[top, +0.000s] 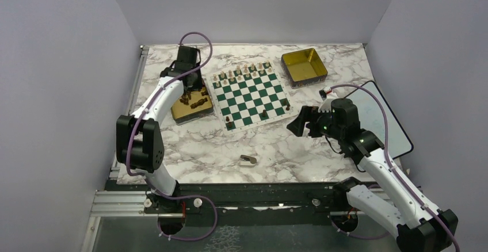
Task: Set up the chess pieces on the board
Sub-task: Pick up the chess piece from the storage box, then place the chess piece on the chessboard.
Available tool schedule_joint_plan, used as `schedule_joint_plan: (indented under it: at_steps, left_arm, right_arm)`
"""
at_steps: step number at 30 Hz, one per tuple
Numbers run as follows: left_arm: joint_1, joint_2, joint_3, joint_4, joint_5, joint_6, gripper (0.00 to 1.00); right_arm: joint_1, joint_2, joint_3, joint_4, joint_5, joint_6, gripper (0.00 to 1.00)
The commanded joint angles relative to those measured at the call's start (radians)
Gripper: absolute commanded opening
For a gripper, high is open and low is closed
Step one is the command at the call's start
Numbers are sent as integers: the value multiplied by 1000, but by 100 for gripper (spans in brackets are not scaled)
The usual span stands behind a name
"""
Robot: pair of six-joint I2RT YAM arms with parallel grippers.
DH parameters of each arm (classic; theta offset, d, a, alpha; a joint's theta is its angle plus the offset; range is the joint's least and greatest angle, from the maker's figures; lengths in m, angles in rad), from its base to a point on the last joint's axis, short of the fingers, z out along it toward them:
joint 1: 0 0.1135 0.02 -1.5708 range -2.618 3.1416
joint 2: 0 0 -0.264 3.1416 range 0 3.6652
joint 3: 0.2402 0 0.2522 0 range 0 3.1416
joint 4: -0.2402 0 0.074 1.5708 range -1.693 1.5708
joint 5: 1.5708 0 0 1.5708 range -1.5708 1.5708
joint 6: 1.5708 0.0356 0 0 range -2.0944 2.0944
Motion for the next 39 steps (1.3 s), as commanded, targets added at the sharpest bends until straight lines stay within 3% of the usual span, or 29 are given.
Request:
schedule_joint_plan:
  at_steps: [1,18,39]
  left_arm:
    - [-96,-32,20,-18,20,-22,12]
    - [-400,91,44,-1,-55,-81,12]
    - [-459,201,-32,71,-136,-105,12]
  right_arm:
    - [-5,-18,-10,-4,-16,0,95]
    - [-4,-21,-8,-14,-10,-7,95]
    - [-4,-35,-9,-33,9,-9,95]
